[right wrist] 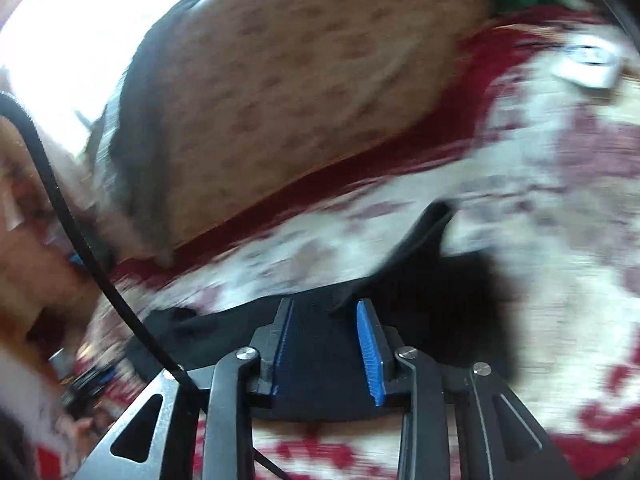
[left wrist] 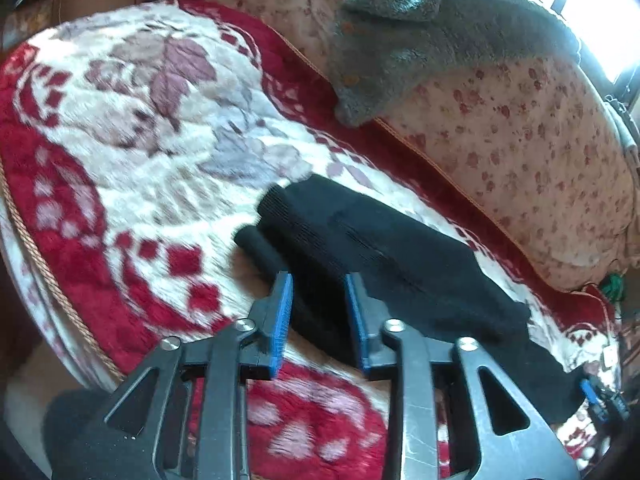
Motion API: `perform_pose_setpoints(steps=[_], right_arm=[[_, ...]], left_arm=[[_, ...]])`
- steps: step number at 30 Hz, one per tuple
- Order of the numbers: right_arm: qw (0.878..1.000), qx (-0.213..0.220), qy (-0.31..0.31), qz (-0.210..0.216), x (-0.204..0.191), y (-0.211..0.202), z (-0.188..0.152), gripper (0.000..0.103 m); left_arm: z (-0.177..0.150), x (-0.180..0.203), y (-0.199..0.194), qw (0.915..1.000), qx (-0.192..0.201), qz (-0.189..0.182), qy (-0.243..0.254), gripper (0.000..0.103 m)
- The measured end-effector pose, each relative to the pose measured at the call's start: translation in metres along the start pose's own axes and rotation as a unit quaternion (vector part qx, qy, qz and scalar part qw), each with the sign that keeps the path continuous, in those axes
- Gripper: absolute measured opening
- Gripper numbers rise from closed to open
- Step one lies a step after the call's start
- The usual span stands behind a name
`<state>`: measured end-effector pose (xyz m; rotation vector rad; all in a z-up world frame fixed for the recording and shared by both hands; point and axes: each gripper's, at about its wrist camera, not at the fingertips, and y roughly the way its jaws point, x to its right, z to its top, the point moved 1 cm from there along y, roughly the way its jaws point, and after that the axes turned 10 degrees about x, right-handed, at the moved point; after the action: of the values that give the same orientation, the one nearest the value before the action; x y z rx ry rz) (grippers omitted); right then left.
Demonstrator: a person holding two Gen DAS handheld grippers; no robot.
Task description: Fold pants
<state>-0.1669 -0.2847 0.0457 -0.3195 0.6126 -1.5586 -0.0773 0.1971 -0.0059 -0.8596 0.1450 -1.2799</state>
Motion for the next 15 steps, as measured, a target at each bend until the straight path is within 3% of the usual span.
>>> perform_pose_setpoints(steps=[2,8,11,12,13,15], right_arm=[[0.999,-0.029,0.001,0.039,-0.02,0.026,-0.009,0.03],[0.992,-0.09,-0.025,0.086,-0.064,0.073,-0.032,0.031],[0.989,-0.103,-0.04,0.098,-0.079,0.081,-0.04,0.031],[0.987,-0.111,-0.045,0.103,-0.085,0.087,-0.044,0.031],[0.986,-0.118,-0.049,0.107,-0.091,0.089,-0.047,0.031],[0.983,-0.13,-0.06,0.112,-0.1,0.095,-0.052,0.031]], left_arm=[[-0.005,0.007,0.006,0.9999,-0.01,-0.01,-0.008,0.039],[-0.013,0.018,0.035,0.9986,-0.037,-0.023,-0.029,0.039],[-0.01,0.013,0.046,0.9973,-0.025,-0.032,-0.061,0.039],[-0.008,0.011,0.047,0.9971,-0.02,-0.031,-0.067,0.033],[-0.007,0.01,0.049,0.9971,-0.018,-0.029,-0.068,0.015],[-0.005,0.01,0.05,0.9974,-0.015,-0.031,-0.063,0.01]])
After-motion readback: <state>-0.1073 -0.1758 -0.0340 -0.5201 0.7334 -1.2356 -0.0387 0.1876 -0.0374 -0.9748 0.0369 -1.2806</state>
